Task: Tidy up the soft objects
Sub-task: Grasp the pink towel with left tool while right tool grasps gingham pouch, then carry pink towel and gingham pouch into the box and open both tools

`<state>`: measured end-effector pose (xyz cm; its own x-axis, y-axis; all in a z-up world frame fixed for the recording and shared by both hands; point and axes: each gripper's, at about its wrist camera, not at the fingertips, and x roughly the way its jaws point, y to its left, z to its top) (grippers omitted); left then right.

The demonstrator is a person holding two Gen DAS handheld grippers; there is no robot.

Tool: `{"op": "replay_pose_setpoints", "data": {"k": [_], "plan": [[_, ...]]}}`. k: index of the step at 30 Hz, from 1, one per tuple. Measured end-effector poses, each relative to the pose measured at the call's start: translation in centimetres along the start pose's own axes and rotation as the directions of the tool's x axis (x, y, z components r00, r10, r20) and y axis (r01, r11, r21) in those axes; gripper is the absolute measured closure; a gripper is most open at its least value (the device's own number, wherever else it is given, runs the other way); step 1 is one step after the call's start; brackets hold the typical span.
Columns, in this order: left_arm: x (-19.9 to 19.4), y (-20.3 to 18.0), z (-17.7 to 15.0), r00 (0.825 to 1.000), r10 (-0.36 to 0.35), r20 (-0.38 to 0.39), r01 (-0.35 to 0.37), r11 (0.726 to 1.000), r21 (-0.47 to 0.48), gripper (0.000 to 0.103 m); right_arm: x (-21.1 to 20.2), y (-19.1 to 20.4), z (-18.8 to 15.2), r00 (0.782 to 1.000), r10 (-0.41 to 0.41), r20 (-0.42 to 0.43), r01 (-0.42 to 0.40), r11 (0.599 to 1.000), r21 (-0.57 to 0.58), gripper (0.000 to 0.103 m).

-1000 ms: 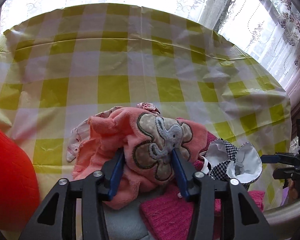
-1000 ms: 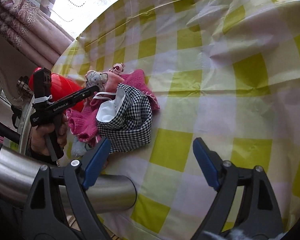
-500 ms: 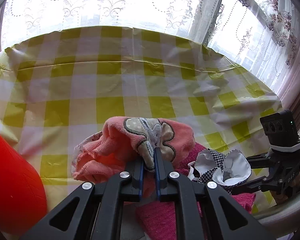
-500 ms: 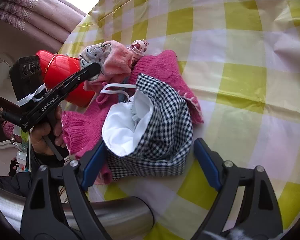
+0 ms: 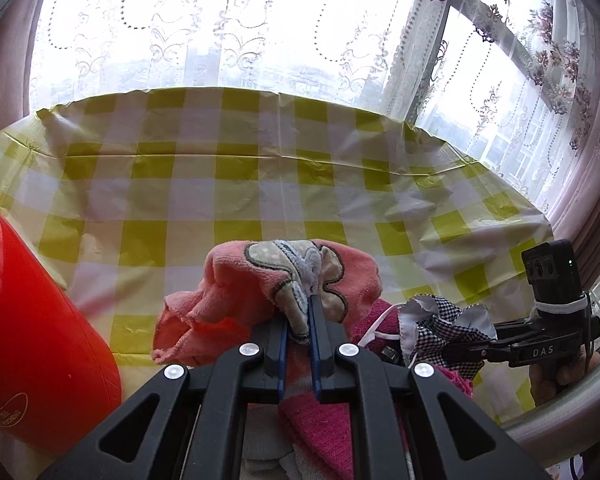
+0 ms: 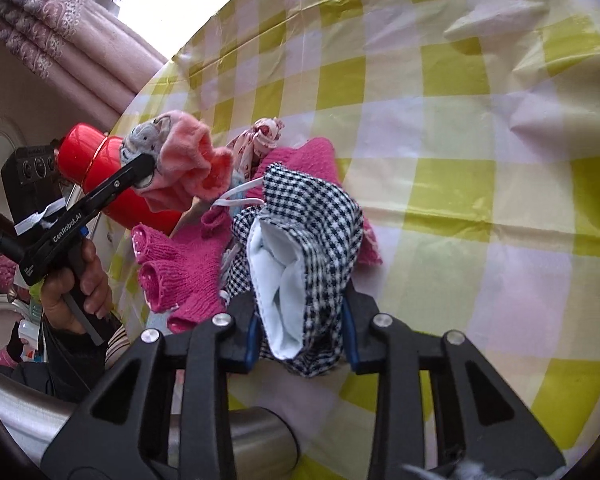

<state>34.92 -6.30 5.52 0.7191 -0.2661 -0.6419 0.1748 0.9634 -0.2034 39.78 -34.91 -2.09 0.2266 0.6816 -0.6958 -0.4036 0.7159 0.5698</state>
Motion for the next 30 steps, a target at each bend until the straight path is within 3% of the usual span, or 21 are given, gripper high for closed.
{"op": "replay_pose_setpoints", "data": {"k": [3, 9, 16, 24, 30], "plan": [[-0.9, 0.1, -0.3, 1.000, 0.009, 0.012, -0.009, 1.000, -0.002, 0.094, -1.7, -0.3, -0.5, 0.995, -0.083, 0.052, 0.082, 0.996, 0.022, 0.067], [-2.7, 0.5, -1.4, 1.000, 0.011, 0.021, -0.010, 1.000, -0.015, 0.094, -6.1, -0.6, -2.3, 0.969, -0.163, 0.187, 0.148, 0.985, 0.093, 0.067], [-6.1, 0.9, -3.8, 0.999, 0.006, 0.040, -0.005, 0.999, -0.044, 0.094, -11.4, 0.9, -6.4, 0.901, -0.302, 0.311, 0.253, 0.949, 0.190, 0.067], [-11.2, 0.7, -7.9, 0.998, -0.010, 0.067, 0.015, 0.997, -0.082, 0.094, -16.5, 4.0, -14.1, 0.818, -0.413, 0.400, 0.320, 0.905, 0.279, 0.067], [-14.8, -0.8, -10.8, 0.995, -0.050, 0.081, 0.057, 0.995, -0.085, 0.094, -18.6, 6.5, -19.2, 0.798, -0.428, 0.424, 0.320, 0.898, 0.304, 0.067]]}}
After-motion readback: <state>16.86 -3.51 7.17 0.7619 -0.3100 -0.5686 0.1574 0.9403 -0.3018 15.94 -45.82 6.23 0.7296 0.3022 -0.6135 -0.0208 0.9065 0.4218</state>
